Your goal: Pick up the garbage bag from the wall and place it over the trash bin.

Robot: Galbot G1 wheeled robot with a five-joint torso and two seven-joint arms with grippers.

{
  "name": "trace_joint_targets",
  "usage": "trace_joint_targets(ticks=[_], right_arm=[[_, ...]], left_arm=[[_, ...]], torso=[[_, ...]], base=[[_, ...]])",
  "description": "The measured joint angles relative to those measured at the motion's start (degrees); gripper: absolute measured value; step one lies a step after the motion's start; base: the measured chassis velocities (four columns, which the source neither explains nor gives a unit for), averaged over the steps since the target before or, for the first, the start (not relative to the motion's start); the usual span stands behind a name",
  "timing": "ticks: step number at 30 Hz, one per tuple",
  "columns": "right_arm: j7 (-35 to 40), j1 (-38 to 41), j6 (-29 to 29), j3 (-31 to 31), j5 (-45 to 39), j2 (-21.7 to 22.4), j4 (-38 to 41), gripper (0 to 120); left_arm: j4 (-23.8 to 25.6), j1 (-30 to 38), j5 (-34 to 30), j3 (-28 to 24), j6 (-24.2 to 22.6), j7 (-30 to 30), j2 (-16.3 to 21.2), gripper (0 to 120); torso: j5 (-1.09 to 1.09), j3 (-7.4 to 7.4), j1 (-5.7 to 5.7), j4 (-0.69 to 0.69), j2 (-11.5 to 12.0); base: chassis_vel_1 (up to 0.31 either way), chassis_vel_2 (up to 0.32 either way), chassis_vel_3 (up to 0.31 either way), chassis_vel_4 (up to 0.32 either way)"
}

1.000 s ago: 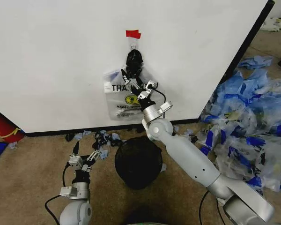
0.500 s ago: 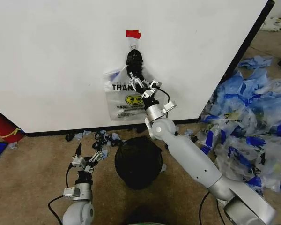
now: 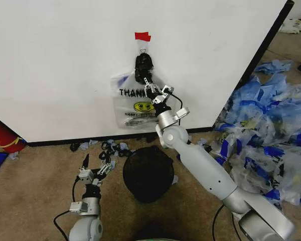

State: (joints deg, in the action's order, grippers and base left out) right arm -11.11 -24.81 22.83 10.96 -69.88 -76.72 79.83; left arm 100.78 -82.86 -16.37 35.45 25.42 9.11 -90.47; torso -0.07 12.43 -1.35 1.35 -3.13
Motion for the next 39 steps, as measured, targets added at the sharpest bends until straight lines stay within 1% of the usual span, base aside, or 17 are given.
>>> trace_joint_targets(ticks=[1,2,9,14,16,27,39], right_arm=[[0.0,0.0,0.0,0.1,0.0,0.0,-0.1,4],[-0.1,-0.1,0.1,0.1,0.0,0.0,-0.2,0],[-0.2,-1.0,0.1,0.4,0.0,0.7,0.7,0],[-0.2,-3.9,0.0,0.6,-0.1,3.8,4.6,0],[-0.2,-4.2,0.0,0.6,-0.2,4.2,5.1,0],[-1.7,-10.3,0.0,1.9,0.1,11.2,14.2,0],[-2.6,-16.7,0.8,2.8,2.0,16.9,21.6,0]], left_arm=[[0.0,-0.1,0.1,0.0,0.1,0.0,-0.1,99],[0.0,-0.1,0.1,0.1,0.1,0.0,-0.1,99],[-0.2,0.1,0.2,0.1,0.2,0.0,-0.4,99],[-0.8,0.5,0.2,0.0,0.2,0.0,-0.4,99],[-0.9,0.6,0.2,0.0,0.2,0.0,-0.4,99],[-1.5,1.4,0.3,-0.6,0.2,0.0,-0.3,99],[-1.4,1.5,-0.4,-0.4,0.3,0.0,0.9,99]], torso=[[0.00,0.00,0.00,0.00,0.0],[0.00,0.00,0.00,0.00,0.0],[0.00,0.00,0.00,0.00,0.0],[0.01,0.00,0.00,0.00,0.0],[0.01,0.00,0.00,0.00,0.0],[0.00,0.00,0.00,0.00,0.0],[0.01,0.00,0.00,0.00,0.0]], base=[[0.000,0.000,0.000,0.000],[0.000,0.000,0.000,0.000],[0.000,0.000,0.000,0.000],[0.000,0.000,0.000,0.000],[0.000,0.000,0.000,0.000],[0.000,0.000,0.000,0.000],[0.000,0.000,0.000,0.000]])
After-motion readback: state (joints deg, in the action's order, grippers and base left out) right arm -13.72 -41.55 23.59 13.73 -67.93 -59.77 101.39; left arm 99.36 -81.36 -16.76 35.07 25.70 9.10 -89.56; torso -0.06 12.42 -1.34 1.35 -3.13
